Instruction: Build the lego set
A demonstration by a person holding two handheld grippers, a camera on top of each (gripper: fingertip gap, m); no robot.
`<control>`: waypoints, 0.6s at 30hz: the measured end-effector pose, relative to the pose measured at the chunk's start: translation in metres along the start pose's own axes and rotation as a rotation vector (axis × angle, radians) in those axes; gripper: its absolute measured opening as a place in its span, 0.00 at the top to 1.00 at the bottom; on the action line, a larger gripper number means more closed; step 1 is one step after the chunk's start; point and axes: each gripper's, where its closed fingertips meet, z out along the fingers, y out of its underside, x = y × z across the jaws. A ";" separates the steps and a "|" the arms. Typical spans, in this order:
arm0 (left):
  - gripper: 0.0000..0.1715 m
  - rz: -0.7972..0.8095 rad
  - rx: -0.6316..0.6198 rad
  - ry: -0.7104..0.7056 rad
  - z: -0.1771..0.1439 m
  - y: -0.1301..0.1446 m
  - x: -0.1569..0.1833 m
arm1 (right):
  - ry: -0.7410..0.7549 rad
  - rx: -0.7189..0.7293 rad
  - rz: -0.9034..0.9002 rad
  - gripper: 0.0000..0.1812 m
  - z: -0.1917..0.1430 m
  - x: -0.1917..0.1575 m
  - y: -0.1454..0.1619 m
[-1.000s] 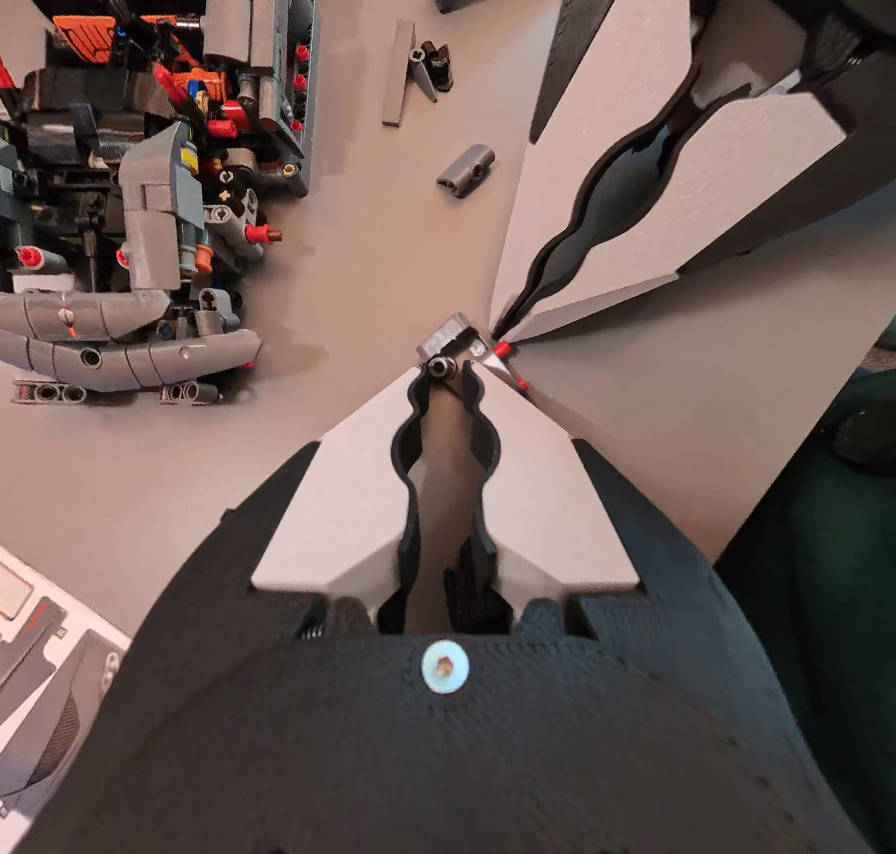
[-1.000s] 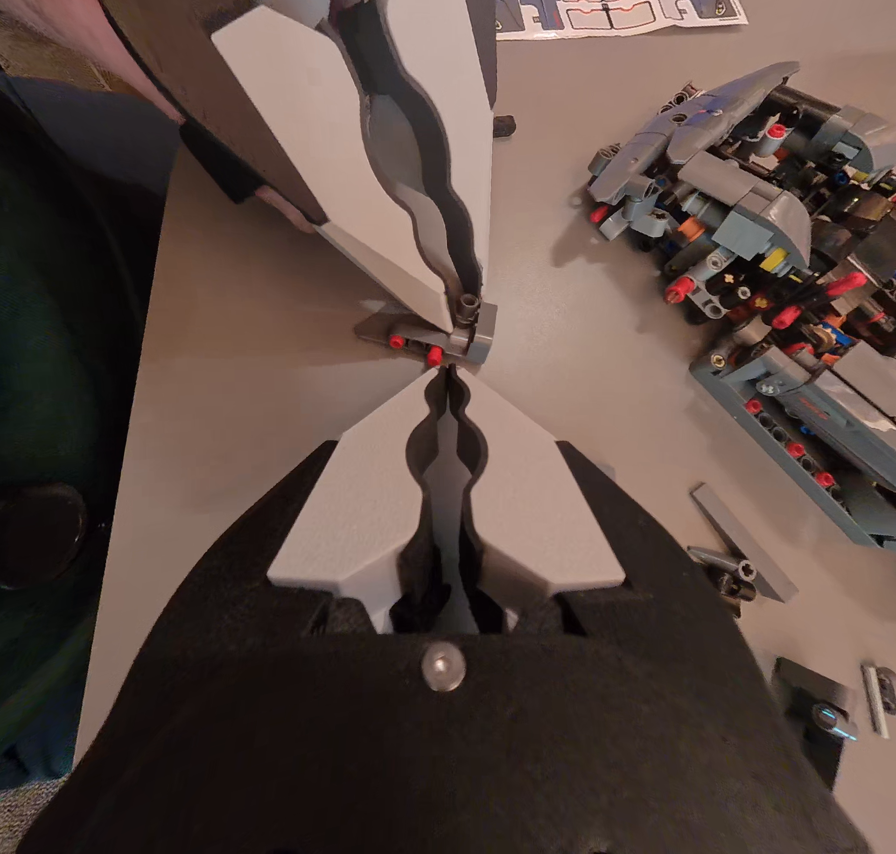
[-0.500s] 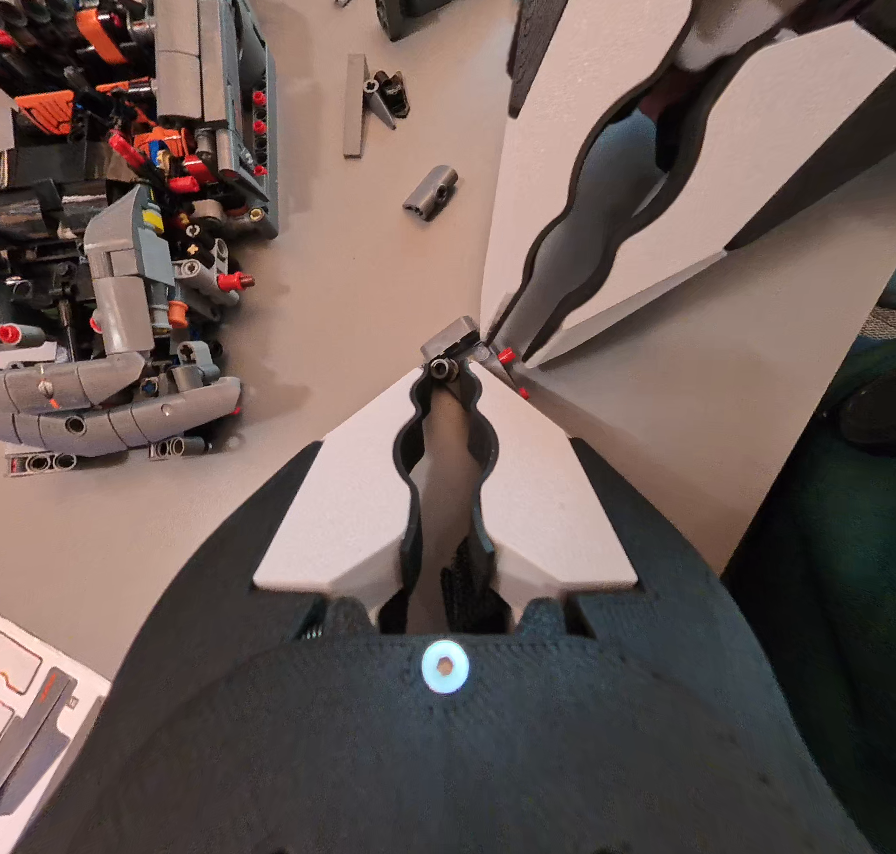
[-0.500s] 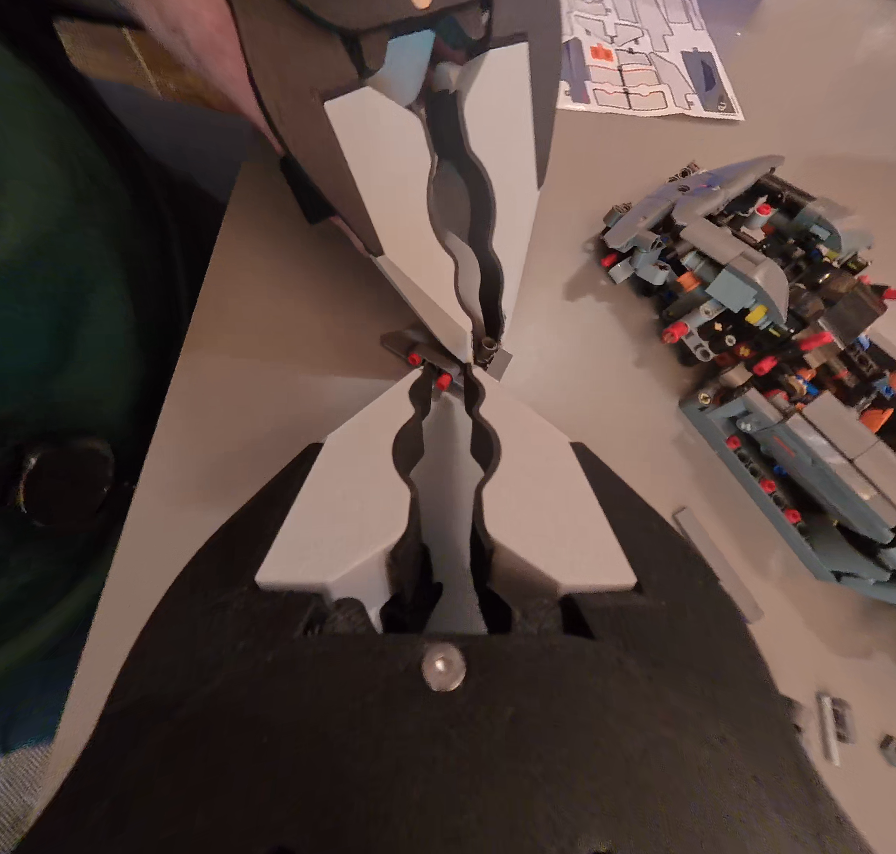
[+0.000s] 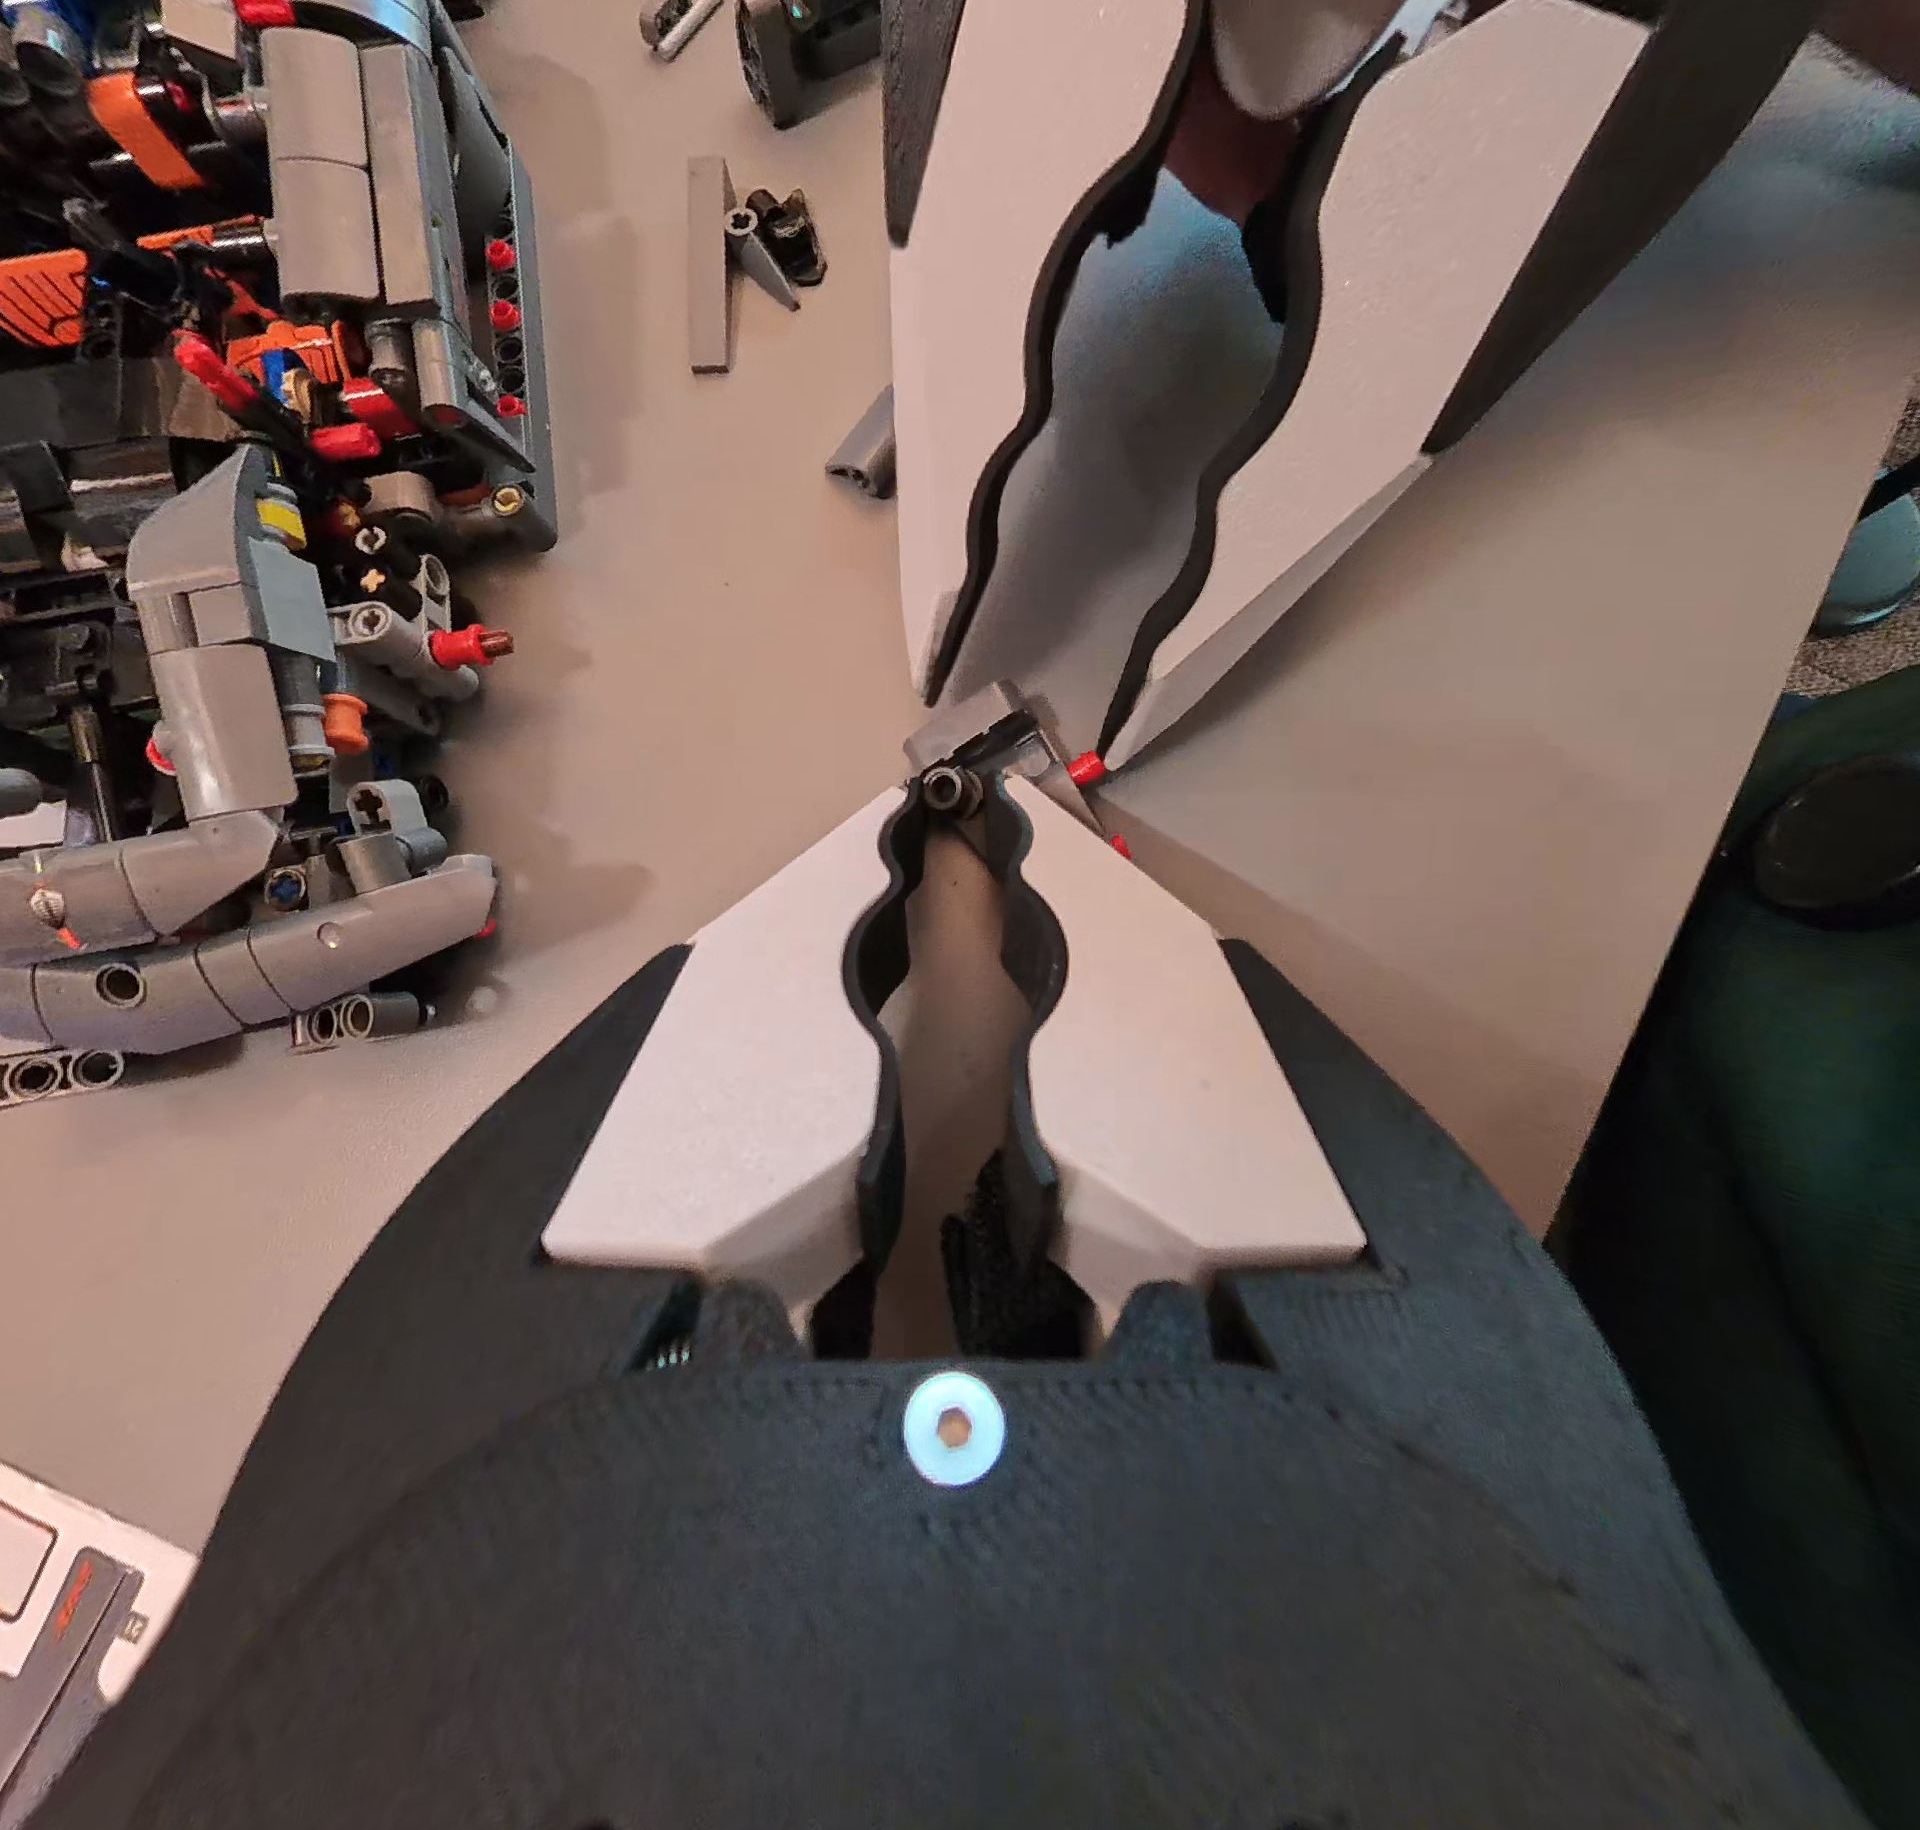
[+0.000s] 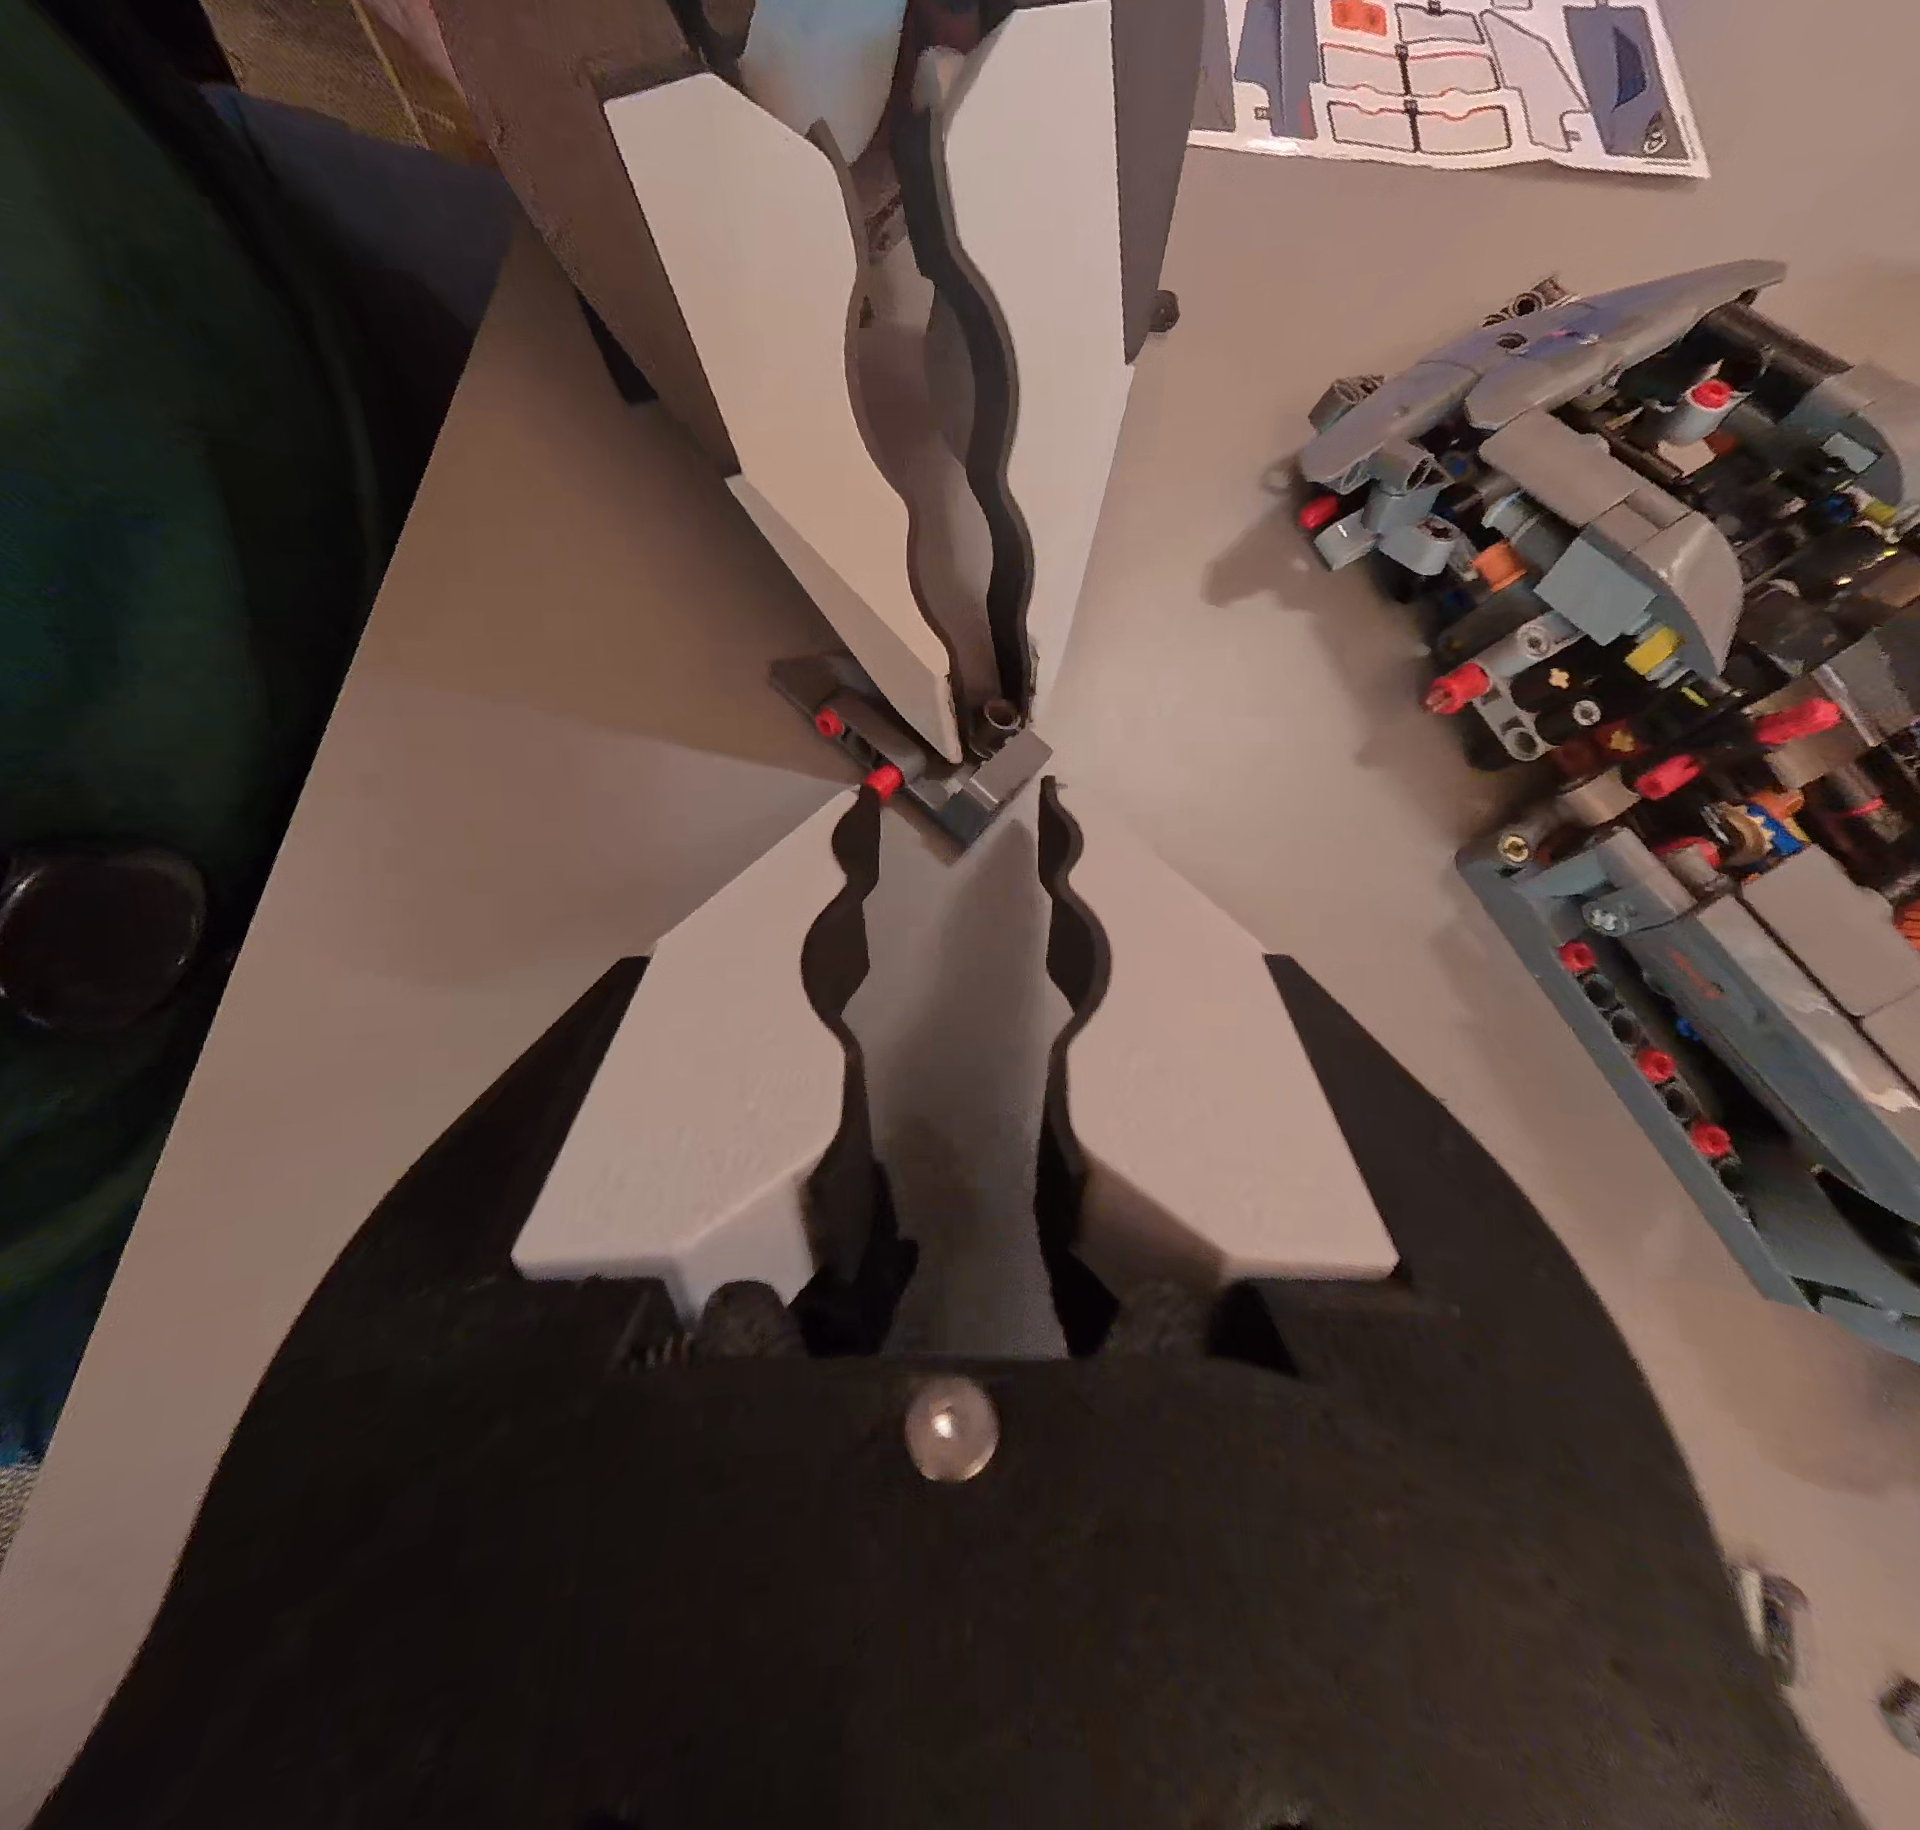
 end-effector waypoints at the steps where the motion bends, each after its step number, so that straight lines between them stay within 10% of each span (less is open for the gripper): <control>1: 0.95 -0.003 0.002 -0.001 0.000 0.000 0.000 | -0.012 0.000 0.013 0.85 0.001 -0.001 0.000; 18: 0.95 -0.004 0.010 -0.042 0.001 -0.001 -0.001 | 0.009 0.021 0.071 0.86 0.001 0.002 0.002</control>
